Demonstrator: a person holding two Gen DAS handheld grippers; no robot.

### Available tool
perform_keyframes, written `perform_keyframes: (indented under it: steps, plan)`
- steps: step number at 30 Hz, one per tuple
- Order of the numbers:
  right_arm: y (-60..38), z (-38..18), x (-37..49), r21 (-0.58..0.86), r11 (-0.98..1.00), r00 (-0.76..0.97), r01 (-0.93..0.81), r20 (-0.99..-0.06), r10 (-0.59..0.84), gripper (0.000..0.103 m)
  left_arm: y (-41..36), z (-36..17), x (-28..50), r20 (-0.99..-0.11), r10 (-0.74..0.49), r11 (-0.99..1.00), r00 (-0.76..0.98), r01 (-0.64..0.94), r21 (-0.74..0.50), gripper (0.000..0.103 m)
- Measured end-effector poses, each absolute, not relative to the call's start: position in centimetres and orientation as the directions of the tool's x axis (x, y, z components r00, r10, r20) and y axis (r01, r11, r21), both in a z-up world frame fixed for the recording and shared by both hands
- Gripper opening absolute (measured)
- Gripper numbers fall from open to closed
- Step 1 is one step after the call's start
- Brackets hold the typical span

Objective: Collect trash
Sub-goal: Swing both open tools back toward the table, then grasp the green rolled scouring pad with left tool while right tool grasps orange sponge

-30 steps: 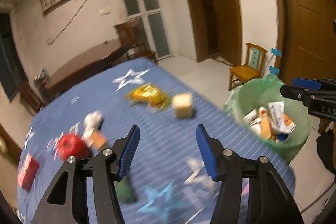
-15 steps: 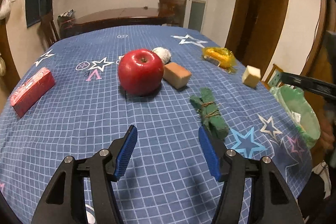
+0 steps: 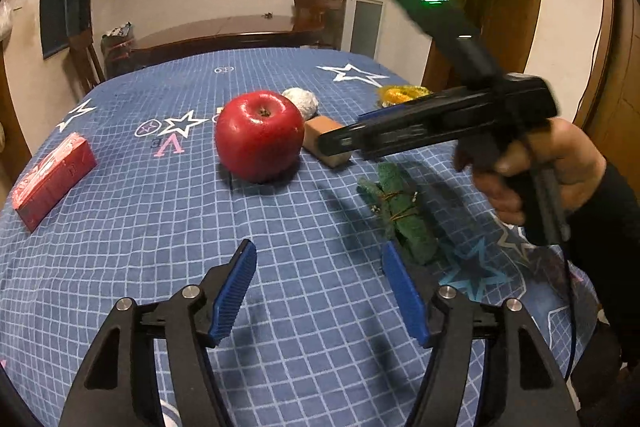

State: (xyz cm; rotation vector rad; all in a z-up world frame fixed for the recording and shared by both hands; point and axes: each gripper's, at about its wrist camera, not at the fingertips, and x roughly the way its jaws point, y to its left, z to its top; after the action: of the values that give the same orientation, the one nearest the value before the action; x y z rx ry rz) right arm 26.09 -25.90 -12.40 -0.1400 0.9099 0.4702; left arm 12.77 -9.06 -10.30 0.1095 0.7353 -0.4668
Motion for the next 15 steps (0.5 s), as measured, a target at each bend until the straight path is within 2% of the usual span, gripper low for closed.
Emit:
perform_keyframes:
  steps: [1, 3, 6, 8, 10, 15]
  plan:
    - [-25.6, -12.8, 26.4, 0.071, 0.894, 0.518, -0.442, -0.793, 0.32, 0.056, -9.3, -10.4, 12.9, -0.671, -0.371, 0.89, 0.642, 0.452, -0.061, 0.067]
    - [-25.3, -13.6, 26.9, 0.067, 0.898, 0.5, -0.435, -0.811, 0.302, 0.028, -9.7, -10.2, 13.0, -0.67, -0.37, 0.887, 0.643, 0.459, -0.05, 0.067]
    - [-26.3, -13.5, 26.7, 0.085, 0.907, 0.515, -0.413, -0.799, 0.31, 0.025, -10.4, -9.6, 13.0, -0.657, -0.375, 0.881, 0.654, 0.473, -0.032, 0.067]
    - [-28.0, -11.8, 25.6, 0.106, 0.919, 0.566, -0.38, -0.759, 0.322, 0.025, -11.0, -9.1, 13.1, -0.647, -0.378, 0.876, 0.662, 0.481, -0.019, 0.07]
    - [-30.3, -9.5, 23.9, 0.146, 0.93, 0.63, -0.336, -0.699, 0.338, 0.025, -11.4, -8.6, 13.5, -0.642, -0.388, 0.871, 0.661, 0.492, -0.02, 0.074]
    - [-35.9, -5.4, 16.8, 0.237, 0.947, 0.776, -0.218, -0.547, 0.315, 0.025, -14.2, -8.5, 14.4, -0.656, -0.43, 0.83, 0.62, 0.557, -0.017, 0.075]
